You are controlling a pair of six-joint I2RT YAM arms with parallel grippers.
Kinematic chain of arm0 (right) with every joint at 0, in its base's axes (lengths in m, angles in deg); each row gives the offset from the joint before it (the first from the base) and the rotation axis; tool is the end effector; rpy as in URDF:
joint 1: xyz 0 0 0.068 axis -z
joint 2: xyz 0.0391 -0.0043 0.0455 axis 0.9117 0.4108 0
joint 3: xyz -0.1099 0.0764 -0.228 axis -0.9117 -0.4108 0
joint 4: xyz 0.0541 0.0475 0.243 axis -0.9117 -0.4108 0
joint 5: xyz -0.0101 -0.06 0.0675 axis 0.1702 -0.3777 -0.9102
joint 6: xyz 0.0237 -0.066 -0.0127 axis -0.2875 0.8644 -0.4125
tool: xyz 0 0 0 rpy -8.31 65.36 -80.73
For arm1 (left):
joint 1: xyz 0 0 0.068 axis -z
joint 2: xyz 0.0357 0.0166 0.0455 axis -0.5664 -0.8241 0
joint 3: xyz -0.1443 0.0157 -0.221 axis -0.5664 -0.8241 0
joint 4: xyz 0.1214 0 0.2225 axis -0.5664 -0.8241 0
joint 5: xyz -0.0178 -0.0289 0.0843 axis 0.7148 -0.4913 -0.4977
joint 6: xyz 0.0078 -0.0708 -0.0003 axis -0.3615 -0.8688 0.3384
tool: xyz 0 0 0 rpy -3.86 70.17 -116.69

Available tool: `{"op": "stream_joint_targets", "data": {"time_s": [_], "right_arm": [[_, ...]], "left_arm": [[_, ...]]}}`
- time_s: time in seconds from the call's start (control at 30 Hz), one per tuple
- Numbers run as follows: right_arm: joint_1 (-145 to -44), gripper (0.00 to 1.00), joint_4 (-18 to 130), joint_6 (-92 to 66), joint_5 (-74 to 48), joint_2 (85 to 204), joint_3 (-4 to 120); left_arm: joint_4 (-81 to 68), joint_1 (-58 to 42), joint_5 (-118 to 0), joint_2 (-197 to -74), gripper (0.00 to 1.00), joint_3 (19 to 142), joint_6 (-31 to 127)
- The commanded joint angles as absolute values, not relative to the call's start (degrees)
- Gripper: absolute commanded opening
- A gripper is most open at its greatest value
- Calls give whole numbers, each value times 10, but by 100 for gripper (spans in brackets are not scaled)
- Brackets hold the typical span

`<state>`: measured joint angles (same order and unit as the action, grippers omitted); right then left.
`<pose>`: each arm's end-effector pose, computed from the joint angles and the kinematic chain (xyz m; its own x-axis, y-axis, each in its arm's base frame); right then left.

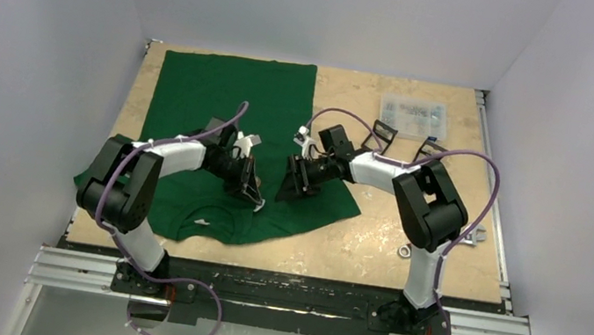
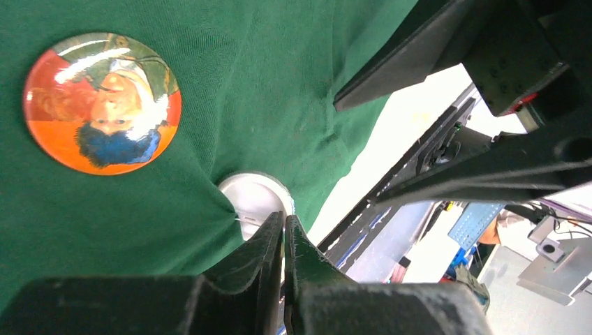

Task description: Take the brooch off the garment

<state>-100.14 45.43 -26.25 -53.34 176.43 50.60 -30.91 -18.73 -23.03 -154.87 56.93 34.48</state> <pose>0.2998 0.2581 0.1292 -0.8893 -0.3310 -0.3155 -0.4437 0.4580 0.7703 0.2686 -0.1182 0.1298 -0.9979 -0.0338 -0.0560 0.0188 0.6722 -0.7401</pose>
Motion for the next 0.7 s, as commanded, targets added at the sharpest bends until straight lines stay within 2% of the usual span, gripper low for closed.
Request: {"op": "stream_joint_targets", "data": {"time_s": [0.0, 0.2, 0.33, 0.67], "right_arm": [[-1010, 62, 517, -343, -589, 1748, 487], [-1018, 55, 543, -375, -611, 1784, 495], [-1027, 47, 550, -382, -609, 1793, 509], [-1039, 40, 594, -416, -599, 1818, 516]], "left_arm": [[-301, -175, -224, -1565, 3, 593, 337], [-311, -175, -232, -1585, 4, 603, 339], [-310, -178, -222, -1588, 4, 607, 340], [-308, -187, -212, -1602, 0, 611, 338]]}}
